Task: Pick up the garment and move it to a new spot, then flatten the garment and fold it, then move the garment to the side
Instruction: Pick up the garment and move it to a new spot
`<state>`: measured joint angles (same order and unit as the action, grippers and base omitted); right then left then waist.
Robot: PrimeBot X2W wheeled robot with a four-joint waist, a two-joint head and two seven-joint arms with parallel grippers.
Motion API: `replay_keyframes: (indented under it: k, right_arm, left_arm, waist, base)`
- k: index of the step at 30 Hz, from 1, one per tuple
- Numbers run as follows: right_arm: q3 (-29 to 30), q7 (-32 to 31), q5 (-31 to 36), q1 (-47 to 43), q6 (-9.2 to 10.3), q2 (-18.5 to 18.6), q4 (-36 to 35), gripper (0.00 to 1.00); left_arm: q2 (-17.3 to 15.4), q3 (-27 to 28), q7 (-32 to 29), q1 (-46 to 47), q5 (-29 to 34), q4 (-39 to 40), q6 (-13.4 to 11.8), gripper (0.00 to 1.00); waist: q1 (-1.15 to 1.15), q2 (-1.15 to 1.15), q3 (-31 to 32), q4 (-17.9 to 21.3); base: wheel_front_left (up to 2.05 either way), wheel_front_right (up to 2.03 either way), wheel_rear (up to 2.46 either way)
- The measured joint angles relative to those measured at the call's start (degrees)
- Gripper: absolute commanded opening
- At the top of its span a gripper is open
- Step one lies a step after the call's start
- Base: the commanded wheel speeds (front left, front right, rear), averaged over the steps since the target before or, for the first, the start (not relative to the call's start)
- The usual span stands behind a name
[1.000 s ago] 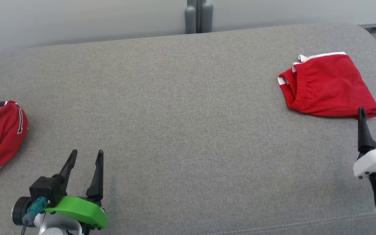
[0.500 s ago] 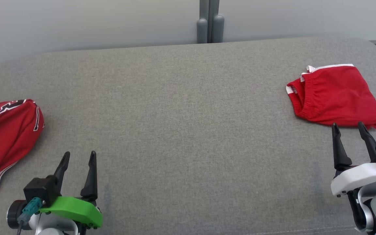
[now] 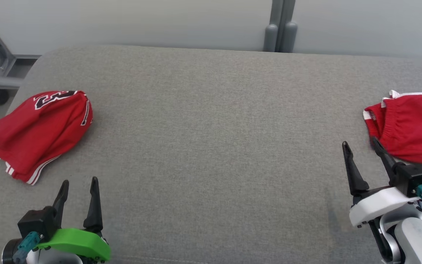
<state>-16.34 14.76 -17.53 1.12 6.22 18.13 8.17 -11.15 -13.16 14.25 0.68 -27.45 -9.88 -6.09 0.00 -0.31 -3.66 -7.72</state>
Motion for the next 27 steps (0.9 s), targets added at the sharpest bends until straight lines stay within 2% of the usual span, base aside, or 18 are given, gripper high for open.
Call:
replay_keyframes:
  k: [7, 20, 27]
  right_arm:
    - [-2.3, 0.0, 0.7, 2.0, -1.65, -0.2, 0.1, 1.0]
    - [-0.8, 0.0, 1.0, 1.8, -1.51, -1.2, 0.9, 1.0]
    - [-1.5, 0.0, 1.5, 1.8, -1.51, -1.9, -0.2, 1.0]
  left_arm:
    - [1.0, 2.0, 0.0, -2.1, 0.0, 0.7, -0.3, 1.0]
    - [1.4, 2.5, 0.0, -2.1, 1.0, 1.3, -0.5, 1.0]
    - [1.3, 4.3, 0.2, -2.1, 1.0, 2.6, -0.5, 1.0]
  waist:
    - [0.0, 0.0, 0.3, -5.1]
    - [0.0, 0.0, 1.0, -15.7]
    - [0.0, 0.0, 0.8, -18.4]
  base:
    - [0.0, 0.0, 0.0]
    - [0.0, 0.0, 0.0]
    - [0.0, 0.0, 0.0]
